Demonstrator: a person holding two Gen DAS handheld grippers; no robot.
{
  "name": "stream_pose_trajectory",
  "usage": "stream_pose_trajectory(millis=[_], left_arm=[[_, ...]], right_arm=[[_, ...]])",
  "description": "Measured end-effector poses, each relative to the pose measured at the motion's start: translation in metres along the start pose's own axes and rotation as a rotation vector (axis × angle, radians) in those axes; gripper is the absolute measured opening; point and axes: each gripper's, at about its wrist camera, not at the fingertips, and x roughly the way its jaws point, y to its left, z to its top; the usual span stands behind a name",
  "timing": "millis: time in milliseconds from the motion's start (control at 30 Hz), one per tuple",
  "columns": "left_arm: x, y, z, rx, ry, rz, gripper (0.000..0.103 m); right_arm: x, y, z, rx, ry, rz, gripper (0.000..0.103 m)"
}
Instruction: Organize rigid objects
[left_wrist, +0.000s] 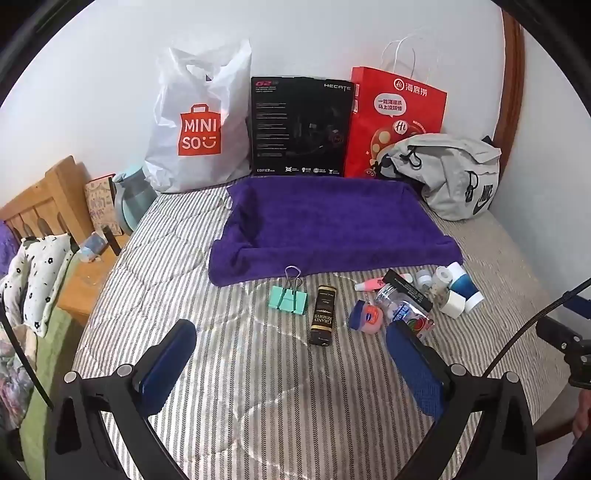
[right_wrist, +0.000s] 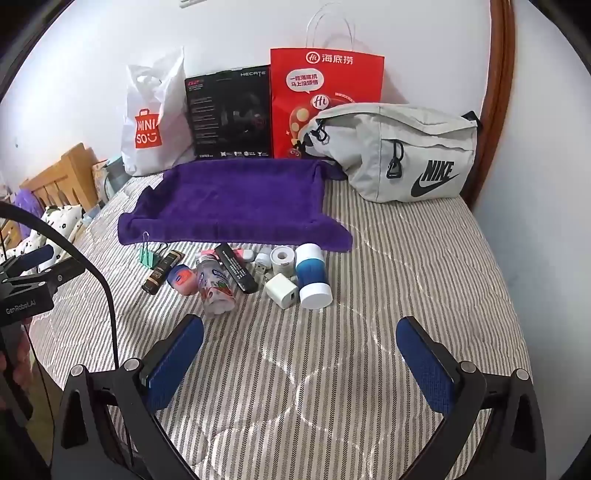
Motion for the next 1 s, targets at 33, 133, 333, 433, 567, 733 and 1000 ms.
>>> stream_pose_trajectory(millis=[33, 133, 333, 433, 567, 733, 1000], left_arm=[[0.0005, -0.0002, 0.0008, 0.002, 0.002, -0.001, 0.103], [0.001, -0.0004, 0.001, 0.002, 0.003, -0.001, 0.103], [0.0016, -0.0008, -0.0002, 0.007, 0.004, 0.006, 0.103], [0.0019, -0.0001, -0.0003, 0.005, 0.007, -0.001, 0.103], [0.0018, 0.0009, 0.0011, 0.002, 0.005, -0.002, 0.103], [0.0018, 0.0016, 0.0018, -0.002, 0.008, -0.007, 0.103], [0.0023, 0.0022, 0.0022, -0.005, 0.009, -0.011, 0.103]], right_arm=[[0.0003, 0.0, 0.0002, 0.0, 0.001, 0.0, 0.103], [0.0006, 0.0006, 0.0003, 0.002, 0.001, 0.002, 0.103], [0.001, 0.0014, 0.0011, 0.002, 0.003, 0.003, 0.103], [0.0017, 0.0017, 0.0014, 0.005, 0.005, 0.005, 0.103], [0.004, 0.0039, 0.0013, -0.001, 0.011, 0.002, 0.103], [0.0043, 0.0053, 0.0011, -0.001, 0.01, 0.004, 0.103], [0.0041, 0.0076, 0.0004, -0.002, 0.013, 0.006, 0.103]])
